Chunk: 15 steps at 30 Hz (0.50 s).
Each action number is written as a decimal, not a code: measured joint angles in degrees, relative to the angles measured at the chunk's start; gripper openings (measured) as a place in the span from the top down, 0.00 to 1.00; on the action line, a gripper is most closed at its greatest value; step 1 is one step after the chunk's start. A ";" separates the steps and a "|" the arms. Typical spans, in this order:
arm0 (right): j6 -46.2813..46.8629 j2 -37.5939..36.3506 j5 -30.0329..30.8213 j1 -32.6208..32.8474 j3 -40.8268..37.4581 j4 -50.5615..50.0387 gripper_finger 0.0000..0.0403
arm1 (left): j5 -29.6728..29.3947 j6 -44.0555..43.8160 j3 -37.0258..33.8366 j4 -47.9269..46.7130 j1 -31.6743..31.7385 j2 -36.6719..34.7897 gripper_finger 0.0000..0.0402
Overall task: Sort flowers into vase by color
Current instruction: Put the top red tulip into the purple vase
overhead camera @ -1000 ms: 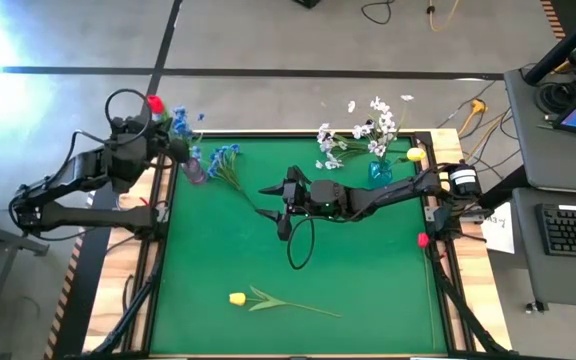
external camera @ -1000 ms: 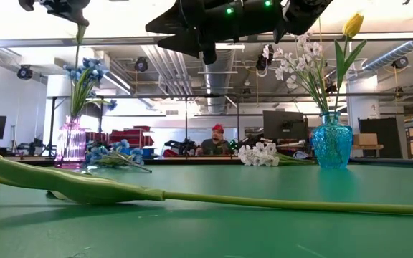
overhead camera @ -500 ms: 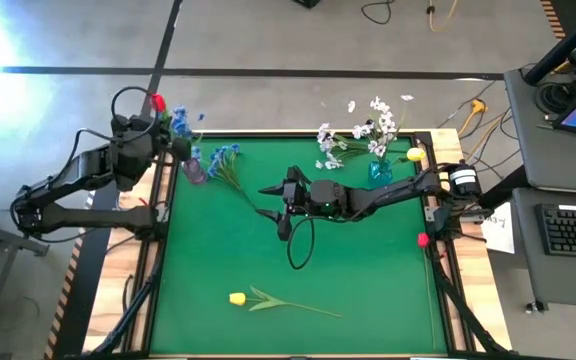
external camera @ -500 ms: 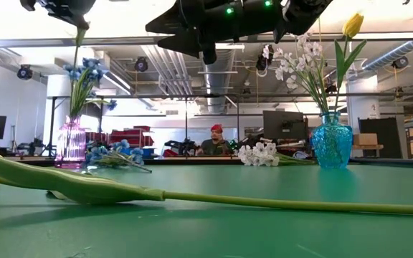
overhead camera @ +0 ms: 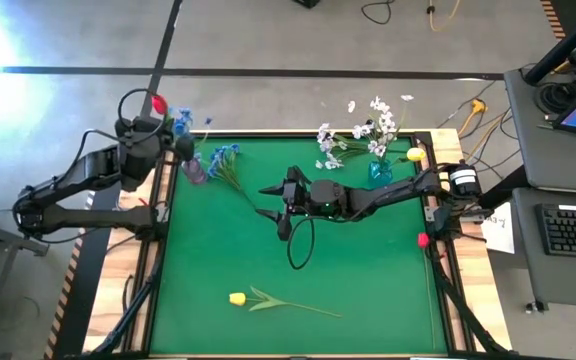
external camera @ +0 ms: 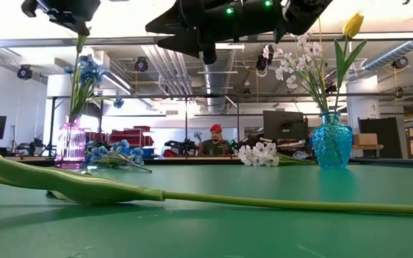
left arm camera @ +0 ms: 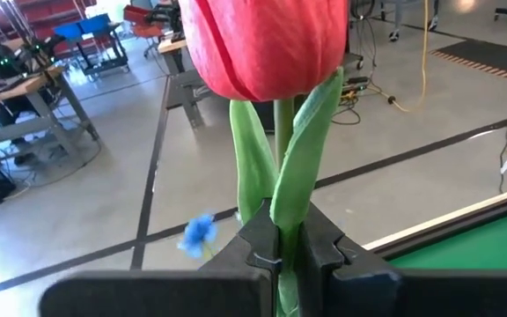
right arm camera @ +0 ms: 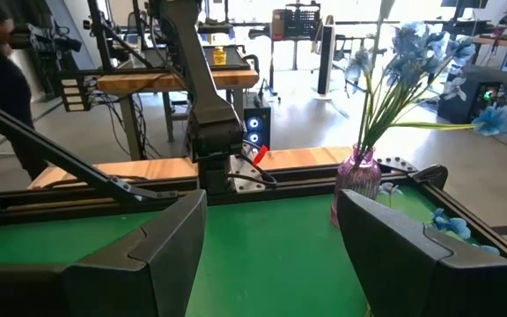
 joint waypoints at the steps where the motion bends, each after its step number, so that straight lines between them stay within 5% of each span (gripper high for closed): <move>1: -0.02 0.00 0.00 0.00 0.00 0.00 0.38 | 0.00 -0.43 -0.49 0.02 0.00 -0.21 1.00; 15: -0.02 0.00 0.04 0.00 0.00 -0.75 0.38 | -2.94 -4.49 -6.04 -0.05 0.00 -2.87 1.00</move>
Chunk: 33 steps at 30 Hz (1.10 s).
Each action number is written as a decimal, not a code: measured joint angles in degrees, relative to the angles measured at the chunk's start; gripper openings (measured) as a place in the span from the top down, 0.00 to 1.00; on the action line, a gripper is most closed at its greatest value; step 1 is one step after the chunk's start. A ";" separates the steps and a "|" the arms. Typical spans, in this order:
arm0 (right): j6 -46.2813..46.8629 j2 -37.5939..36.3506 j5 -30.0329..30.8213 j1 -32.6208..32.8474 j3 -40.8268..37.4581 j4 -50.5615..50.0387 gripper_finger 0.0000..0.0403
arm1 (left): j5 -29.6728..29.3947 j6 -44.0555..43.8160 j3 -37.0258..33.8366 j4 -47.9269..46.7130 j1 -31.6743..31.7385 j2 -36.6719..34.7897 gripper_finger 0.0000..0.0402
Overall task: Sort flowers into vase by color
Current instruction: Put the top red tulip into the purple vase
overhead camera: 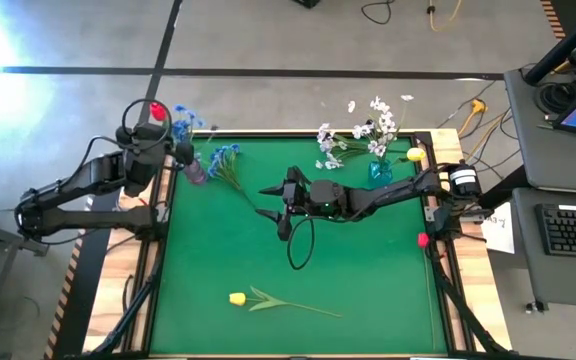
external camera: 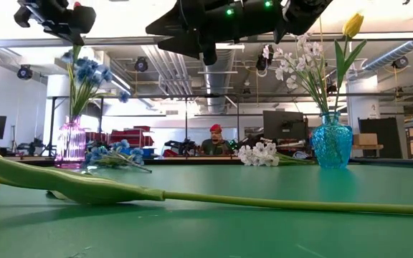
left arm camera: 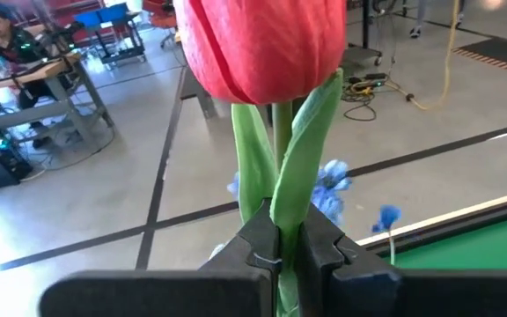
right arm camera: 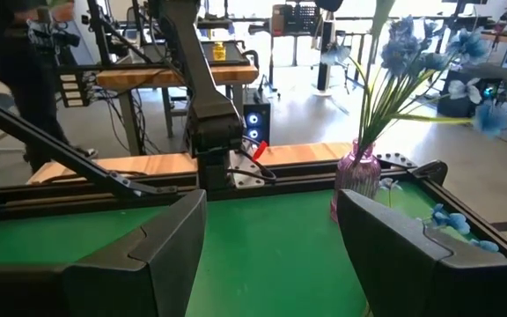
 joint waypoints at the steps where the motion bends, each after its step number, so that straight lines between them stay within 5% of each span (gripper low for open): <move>1: 0.00 0.00 0.00 0.01 0.00 -0.04 0.38 | -0.35 -0.36 -0.43 0.01 0.00 -0.24 1.00; 28: 0.00 0.00 0.09 0.00 0.00 -0.17 0.38 | -0.03 -5.64 -7.83 0.25 -0.02 -3.79 1.00; 33: 0.00 0.00 0.07 0.00 0.00 -0.52 0.38 | -0.01 -5.64 -7.83 0.25 -0.02 -3.90 0.93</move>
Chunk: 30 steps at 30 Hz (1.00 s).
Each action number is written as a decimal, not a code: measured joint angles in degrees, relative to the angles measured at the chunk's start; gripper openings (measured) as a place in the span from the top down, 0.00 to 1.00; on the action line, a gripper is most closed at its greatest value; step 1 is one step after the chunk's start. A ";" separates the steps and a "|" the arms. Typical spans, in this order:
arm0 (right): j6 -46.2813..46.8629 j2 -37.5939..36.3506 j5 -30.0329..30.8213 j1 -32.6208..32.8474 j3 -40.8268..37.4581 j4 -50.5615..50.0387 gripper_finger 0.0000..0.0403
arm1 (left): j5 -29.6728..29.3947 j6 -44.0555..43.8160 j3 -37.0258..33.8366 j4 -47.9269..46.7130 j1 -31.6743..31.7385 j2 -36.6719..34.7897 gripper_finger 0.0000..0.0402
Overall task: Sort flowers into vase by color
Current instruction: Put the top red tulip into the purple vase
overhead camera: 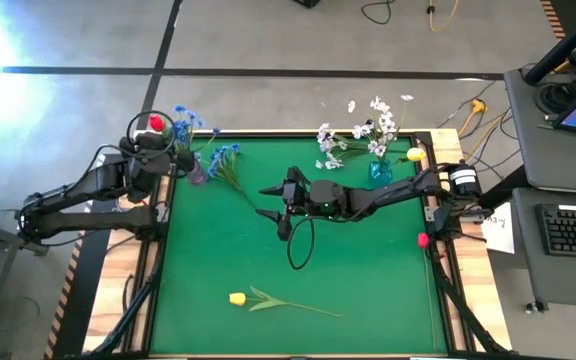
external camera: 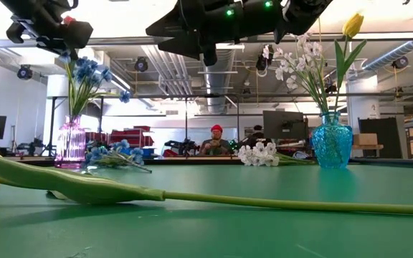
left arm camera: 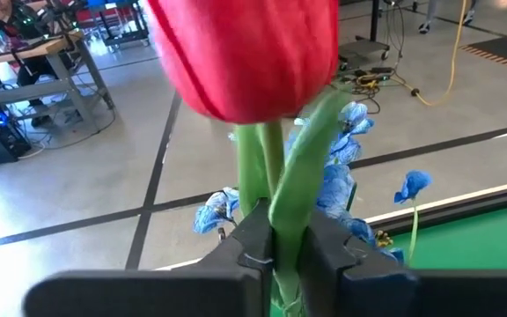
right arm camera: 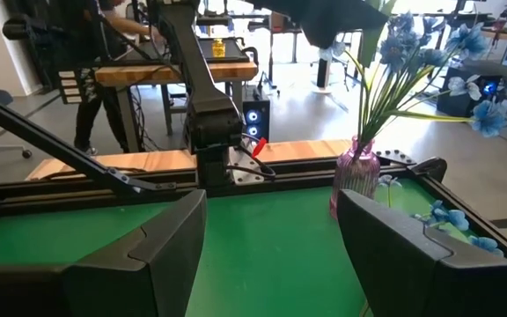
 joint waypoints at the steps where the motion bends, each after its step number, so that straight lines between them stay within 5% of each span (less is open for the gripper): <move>1: 0.00 0.02 0.00 0.00 0.00 -0.04 0.38 | 0.00 0.00 0.00 -0.02 0.00 0.00 0.91; 10: -0.01 0.02 0.00 0.02 0.00 -0.02 0.38 | 0.48 0.63 0.18 -0.43 0.00 -0.53 0.64; 17: -0.38 0.02 0.00 0.00 0.00 -0.04 0.38 | 0.48 0.67 2.25 -0.41 0.00 -0.85 0.55; 23: -0.46 0.02 0.00 0.00 0.00 -0.03 0.38 | 0.46 2.21 3.21 -0.33 0.00 -0.85 0.57; 30: -0.46 0.02 0.04 0.00 0.00 -0.02 0.38 | 0.46 2.25 3.21 -0.52 0.00 -0.26 0.77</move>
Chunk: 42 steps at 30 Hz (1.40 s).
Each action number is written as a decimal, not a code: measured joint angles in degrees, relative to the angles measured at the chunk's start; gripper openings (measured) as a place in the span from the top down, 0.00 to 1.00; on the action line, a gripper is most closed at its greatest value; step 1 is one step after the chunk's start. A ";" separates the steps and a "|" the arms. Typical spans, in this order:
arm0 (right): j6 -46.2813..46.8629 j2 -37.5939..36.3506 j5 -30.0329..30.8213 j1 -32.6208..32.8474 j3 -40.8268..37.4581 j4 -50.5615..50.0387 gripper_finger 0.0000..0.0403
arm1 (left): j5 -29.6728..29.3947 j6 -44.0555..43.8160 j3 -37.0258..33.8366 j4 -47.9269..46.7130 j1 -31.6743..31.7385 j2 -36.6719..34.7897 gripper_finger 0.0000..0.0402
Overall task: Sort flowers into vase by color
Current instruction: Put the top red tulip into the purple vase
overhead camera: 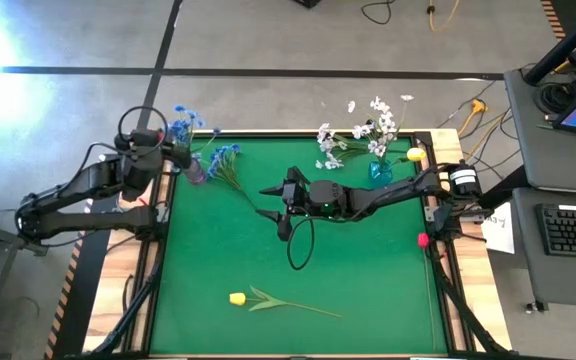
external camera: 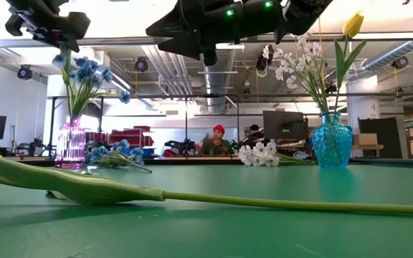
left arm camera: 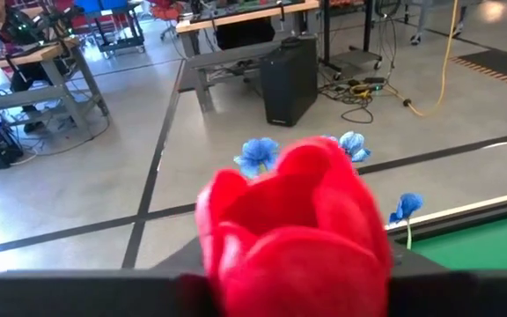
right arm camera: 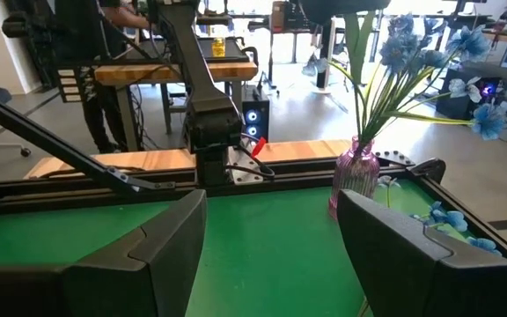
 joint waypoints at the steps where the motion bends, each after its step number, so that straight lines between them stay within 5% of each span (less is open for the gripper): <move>1: 0.00 0.00 -0.01 0.00 0.00 0.00 0.38 | 0.00 0.00 0.00 0.00 0.00 0.19 0.81; 7: 0.02 0.00 -0.02 0.00 0.00 0.00 0.38 | -0.36 -0.02 -0.02 0.07 0.00 1.23 0.98; 14: 0.39 0.00 -0.02 0.00 0.00 0.00 0.38 | -0.31 -0.46 -0.04 1.14 0.00 1.86 0.96; 32: 0.24 0.00 -0.02 0.00 0.02 0.00 0.38 | 5.96 -0.98 6.51 -2.45 0.00 0.07 0.46; 37: 0.23 0.00 -0.04 0.00 0.00 0.00 0.38 | 6.06 -1.50 6.51 -2.72 0.00 -1.52 0.38; 42: 0.00 0.00 -0.05 0.00 0.00 -0.39 0.38 | 12.86 1.44 9.04 -3.62 -0.02 -4.45 0.37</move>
